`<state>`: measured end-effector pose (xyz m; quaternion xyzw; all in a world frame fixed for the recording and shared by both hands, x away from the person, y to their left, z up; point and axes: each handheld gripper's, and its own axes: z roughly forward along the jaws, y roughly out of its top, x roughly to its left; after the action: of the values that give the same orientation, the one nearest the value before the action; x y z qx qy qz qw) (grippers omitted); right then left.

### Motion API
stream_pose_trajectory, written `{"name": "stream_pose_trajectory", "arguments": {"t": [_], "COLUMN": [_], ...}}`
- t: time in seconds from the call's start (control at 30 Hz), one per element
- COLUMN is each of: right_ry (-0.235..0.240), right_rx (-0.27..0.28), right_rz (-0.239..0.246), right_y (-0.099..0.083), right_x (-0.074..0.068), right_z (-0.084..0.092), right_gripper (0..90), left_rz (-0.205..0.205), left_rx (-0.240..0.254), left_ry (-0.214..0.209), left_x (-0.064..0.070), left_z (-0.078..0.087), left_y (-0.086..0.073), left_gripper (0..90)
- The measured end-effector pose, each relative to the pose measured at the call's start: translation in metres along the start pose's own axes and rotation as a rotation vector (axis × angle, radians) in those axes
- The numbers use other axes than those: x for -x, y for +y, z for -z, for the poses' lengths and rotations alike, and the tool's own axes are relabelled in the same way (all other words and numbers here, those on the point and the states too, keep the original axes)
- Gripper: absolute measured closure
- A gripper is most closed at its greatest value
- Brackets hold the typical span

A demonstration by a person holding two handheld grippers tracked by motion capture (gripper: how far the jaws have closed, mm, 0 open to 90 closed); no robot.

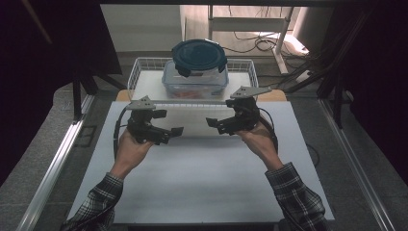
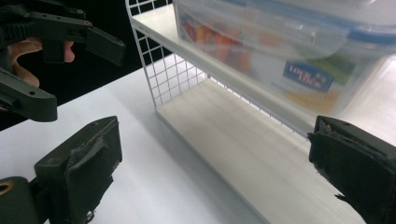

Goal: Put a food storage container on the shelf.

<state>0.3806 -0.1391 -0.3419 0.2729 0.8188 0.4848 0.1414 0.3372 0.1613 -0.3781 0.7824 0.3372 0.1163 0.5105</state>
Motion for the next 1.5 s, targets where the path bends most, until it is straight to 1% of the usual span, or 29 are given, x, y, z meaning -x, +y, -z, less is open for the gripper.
{"name": "stream_pose_trajectory", "arguments": {"t": [0.07,0.13,0.3,0.43,0.6,0.67,0.73,0.93,1.07,1.13,1.23,1.37,1.5], "right_ry": [-0.001,0.001,-0.004,-0.004,-0.002,-0.002,-0.001,0.015,0.019,0.027,0.020,0.020,0.015], "right_rx": [-0.004,-0.007,-0.016,-0.017,-0.027,-0.027,-0.026,-0.004,-0.005,-0.001,-0.011,-0.009,-0.014], "right_rz": [0.003,0.002,0.014,0.021,0.032,0.041,0.044,0.041,0.040,0.034,0.039,0.027,0.029], "right_y": [-0.004,-0.009,-0.020,-0.026,-0.035,-0.038,-0.041,-0.051,-0.059,-0.064,-0.069,-0.077,-0.083], "right_x": [-0.001,-0.002,-0.005,-0.007,-0.010,-0.012,-0.014,-0.017,-0.020,-0.020,-0.020,-0.020,-0.022], "right_z": [0.000,0.000,0.000,0.001,0.000,0.000,0.001,0.001,-0.001,-0.002,-0.005,-0.004,0.000], "right_gripper": [2.2,2.2,2.0,1.9,1.7,1.3,1.0,1.1,1.1,1.1,1.0,1.1,1.1], "left_rz": [-0.008,-0.008,-0.009,-0.028,-0.037,-0.027,-0.022,0.001,0.002,-0.004,0.003,0.002,0.000], "left_rx": [-0.009,-0.018,-0.018,-0.012,-0.024,-0.023,-0.023,-0.015,-0.022,-0.033,-0.024,-0.029,-0.038], "left_ry": [0.006,0.004,0.000,0.008,0.013,0.006,0.007,-0.011,-0.005,0.007,0.004,0.012,0.023], "left_x": [0.002,0.004,0.009,0.013,0.018,0.019,0.020,0.023,0.026,0.027,0.027,0.030,0.032], "left_z": [-0.001,-0.002,-0.002,-0.003,-0.006,-0.007,-0.007,-0.008,-0.010,-0.010,-0.010,-0.010,-0.012], "left_y": [-0.005,-0.009,-0.018,-0.024,-0.036,-0.041,-0.045,-0.060,-0.069,-0.072,-0.075,-0.080,-0.086], "left_gripper": [4.7,5.1,5.2,4.1,3.6,3.4,3.2,2.6,2.4,2.4,2.3,2.5,2.6]}}
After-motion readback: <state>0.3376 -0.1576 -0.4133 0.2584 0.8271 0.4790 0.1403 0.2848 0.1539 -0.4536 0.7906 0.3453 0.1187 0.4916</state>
